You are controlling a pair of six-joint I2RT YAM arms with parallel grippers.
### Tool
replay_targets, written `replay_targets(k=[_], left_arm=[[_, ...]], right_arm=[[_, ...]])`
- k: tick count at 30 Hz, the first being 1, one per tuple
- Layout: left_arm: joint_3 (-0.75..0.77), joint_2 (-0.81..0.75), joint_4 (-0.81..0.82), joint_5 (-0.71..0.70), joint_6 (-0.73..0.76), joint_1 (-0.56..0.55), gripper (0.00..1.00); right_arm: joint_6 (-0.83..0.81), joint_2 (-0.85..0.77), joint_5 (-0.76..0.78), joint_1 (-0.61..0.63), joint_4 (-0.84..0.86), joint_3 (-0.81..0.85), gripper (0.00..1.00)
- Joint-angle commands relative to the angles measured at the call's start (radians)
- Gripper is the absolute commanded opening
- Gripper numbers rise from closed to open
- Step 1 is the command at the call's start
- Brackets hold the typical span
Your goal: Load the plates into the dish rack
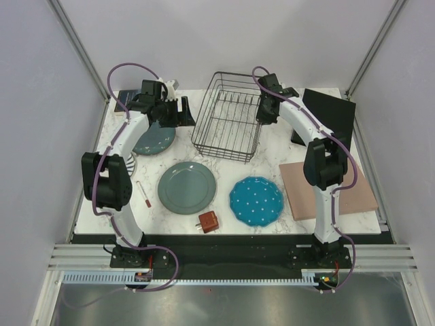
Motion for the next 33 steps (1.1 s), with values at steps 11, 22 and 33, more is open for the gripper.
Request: replay_targets(k=[11, 22, 33], left_arm=[[0.007, -0.068, 0.022, 0.049, -0.028, -0.002, 0.88], [-0.002, -0.055, 0.02, 0.05, 0.001, -0.008, 0.88], [0.019, -0.02, 0.022, 0.044, 0.015, -0.016, 0.88]], right_arm=[[-0.087, 0.04, 0.036, -0.078, 0.089, 0.211, 0.0], [-0.155, 0.116, -0.012, -0.167, 0.114, 0.255, 0.0], [-0.176, 0.11, -0.009, -0.206, 0.112, 0.244, 0.0]])
